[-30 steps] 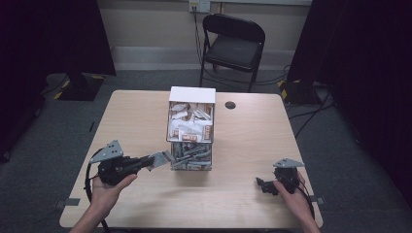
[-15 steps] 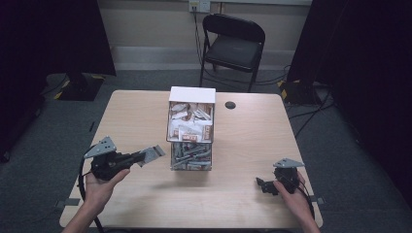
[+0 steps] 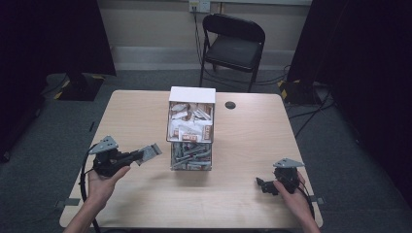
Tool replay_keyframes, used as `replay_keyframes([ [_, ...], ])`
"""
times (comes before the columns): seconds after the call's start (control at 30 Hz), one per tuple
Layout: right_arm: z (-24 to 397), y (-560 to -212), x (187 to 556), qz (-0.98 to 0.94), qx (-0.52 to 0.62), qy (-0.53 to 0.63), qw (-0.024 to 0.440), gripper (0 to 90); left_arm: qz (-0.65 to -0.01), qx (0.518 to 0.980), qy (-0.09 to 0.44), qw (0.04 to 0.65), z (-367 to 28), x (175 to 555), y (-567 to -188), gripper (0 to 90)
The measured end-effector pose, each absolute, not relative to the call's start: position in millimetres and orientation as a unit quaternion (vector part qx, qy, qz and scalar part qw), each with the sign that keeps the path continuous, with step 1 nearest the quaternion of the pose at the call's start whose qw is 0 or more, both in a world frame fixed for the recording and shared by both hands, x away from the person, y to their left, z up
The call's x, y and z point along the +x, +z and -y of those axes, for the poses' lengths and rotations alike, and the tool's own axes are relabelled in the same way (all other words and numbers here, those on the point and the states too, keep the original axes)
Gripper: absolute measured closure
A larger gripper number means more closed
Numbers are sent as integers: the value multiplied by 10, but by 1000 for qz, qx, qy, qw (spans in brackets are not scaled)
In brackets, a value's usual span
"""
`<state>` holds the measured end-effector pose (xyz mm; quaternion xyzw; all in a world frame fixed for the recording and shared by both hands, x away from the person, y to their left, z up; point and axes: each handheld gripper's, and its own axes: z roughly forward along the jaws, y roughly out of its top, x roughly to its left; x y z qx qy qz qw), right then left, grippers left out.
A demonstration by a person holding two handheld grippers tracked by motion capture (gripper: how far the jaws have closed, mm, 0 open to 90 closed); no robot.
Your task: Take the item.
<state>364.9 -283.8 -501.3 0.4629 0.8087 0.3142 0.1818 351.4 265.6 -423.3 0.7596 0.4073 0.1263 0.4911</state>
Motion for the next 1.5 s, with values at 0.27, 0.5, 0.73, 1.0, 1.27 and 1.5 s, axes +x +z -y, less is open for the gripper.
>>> replay_keyframes([
  [0.27, 2837, -5013, 3647, -808, 464, 314, 182, 0, -417, 771, 119, 466, -2622, 3528, -4413, 897],
  [0.5, 2837, -5013, 3647, -808, 464, 314, 182, 0, -422, 781, 117, 444, -2563, 3604, -4538, 897],
  [0.73, 2837, -5013, 3647, -808, 464, 314, 182, 0, -436, 778, 110, 439, -2591, 3726, -4553, 897],
  [1.0, 2835, -5012, 3644, -808, 465, 314, 181, 0, -440, 784, 97, 427, -2499, 3849, -4646, 897],
  [1.27, 2836, -5013, 3646, -808, 464, 314, 182, 0, -436, 793, 103, 412, -2410, 3895, -4720, 896],
  [1.5, 2835, -5012, 3645, -808, 465, 314, 181, 0, -440, 796, 110, 400, -2417, 3981, -4789, 896],
])
